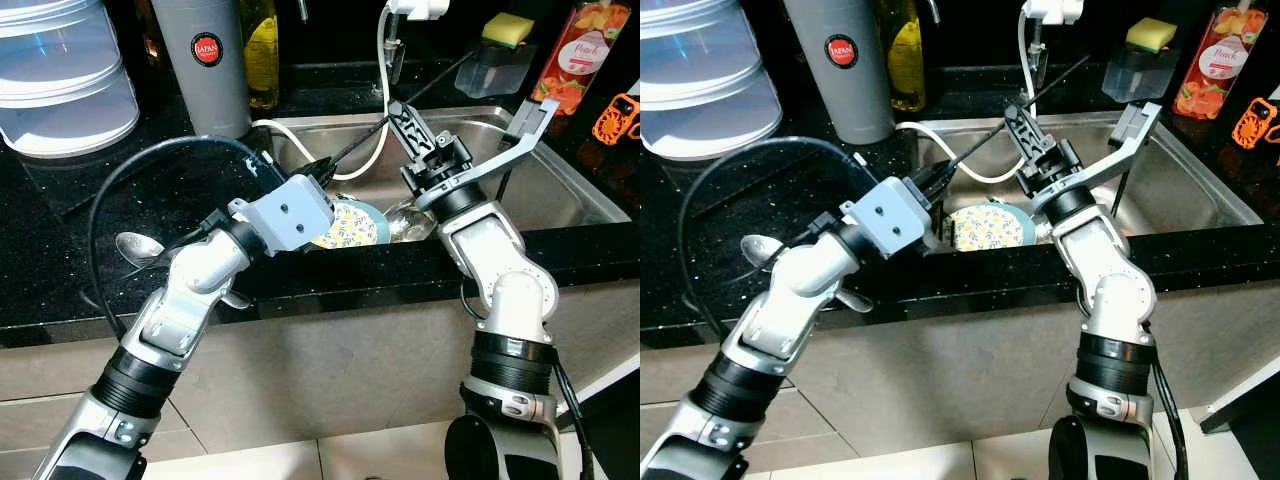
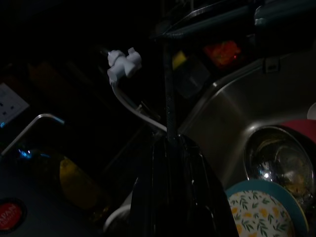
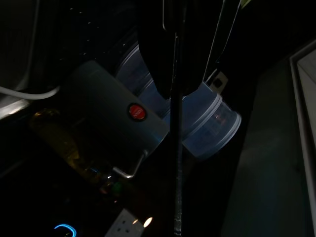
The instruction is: Kitchen organization
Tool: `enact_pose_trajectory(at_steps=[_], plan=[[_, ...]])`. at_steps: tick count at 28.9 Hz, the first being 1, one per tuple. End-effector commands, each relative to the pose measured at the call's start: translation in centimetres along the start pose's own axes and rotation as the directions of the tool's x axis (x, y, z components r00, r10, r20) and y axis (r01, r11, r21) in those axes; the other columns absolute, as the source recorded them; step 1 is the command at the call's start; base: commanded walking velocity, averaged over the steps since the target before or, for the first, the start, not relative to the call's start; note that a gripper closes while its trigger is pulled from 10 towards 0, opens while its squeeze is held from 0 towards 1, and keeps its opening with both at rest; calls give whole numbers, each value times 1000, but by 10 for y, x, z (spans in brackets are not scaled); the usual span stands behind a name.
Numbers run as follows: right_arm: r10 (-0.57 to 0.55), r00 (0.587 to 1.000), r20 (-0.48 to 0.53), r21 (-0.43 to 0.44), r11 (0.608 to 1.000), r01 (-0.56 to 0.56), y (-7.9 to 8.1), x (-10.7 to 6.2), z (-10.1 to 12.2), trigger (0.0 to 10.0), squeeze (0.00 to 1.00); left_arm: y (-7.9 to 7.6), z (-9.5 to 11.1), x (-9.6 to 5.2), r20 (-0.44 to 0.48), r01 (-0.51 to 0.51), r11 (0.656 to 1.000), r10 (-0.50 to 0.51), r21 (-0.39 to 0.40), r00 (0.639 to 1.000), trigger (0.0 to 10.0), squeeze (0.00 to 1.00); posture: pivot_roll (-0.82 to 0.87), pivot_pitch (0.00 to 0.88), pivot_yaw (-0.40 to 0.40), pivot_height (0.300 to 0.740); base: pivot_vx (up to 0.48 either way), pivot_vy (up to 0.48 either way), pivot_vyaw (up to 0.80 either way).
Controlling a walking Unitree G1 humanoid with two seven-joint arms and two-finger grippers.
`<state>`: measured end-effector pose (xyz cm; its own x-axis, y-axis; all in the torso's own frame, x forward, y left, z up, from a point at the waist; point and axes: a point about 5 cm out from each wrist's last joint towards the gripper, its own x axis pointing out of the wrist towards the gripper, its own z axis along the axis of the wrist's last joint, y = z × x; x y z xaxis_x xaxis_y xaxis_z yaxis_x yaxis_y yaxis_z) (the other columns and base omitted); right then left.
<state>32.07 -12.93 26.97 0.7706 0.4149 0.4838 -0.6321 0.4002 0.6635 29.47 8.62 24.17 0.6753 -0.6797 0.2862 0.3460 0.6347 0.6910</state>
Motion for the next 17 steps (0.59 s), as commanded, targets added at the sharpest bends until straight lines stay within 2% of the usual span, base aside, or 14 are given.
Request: enact_pose_trajectory(at_steps=[1, 9, 10, 11, 12, 16, 17], plan=[[-20, 1000, 7, 0, 1000, 20, -3, -2, 1, 0, 0, -4, -1, -1, -2, 13, 1000, -13, 5, 1000, 10000, 0, 72, 0, -6, 740, 0, 0, 0], [-5, 1000, 11, 6, 1000, 5, -2, -2, 1, 0, 0, -1, -8, 1, -56, -19, 999, 22, 50, 998, 10000, 0, 75, 0, -8, 740, 0, 0, 0], [-6, 1000, 10, 4, 1000, 6, -2, -2, 1, 0, 0, 0, -10, 1, -66, -31, 999, 33, 36, 997, 10000, 1000, 75, 0, -8, 740, 0, 0, 0], [-11, 1000, 7, -1, 1000, 11, -2, -1, 1, 0, 0, 4, -11, 1, -67, -56, 998, 54, -17, 996, 10000, 1000, 75, 0, -8, 740, 0, 0, 0], [-22, 1000, 3, -6, 1000, 22, -3, -1, 0, 10000, 0, 7, -11, 1, -72, -89, 996, 87, -17, 994, 10000, 1000, 75, 0, -8, 740, 0, 0, 0], [-38, 999, -2, -14, 999, 38, -6, -1, 0, 10000, 0, 13, -11, 2, -78, -139, 990, 137, -18, 988, 10000, 1000, 75, 0, -7, 740, 0, 0, 0], [-55, 999, -3, -26, 998, 54, -8, -1, 0, 10000, 0, 17, -9, 1, -74, -178, 981, 173, -70, 982, 10000, 0, 75, 0, -7, 740, 0, 0, 0]])
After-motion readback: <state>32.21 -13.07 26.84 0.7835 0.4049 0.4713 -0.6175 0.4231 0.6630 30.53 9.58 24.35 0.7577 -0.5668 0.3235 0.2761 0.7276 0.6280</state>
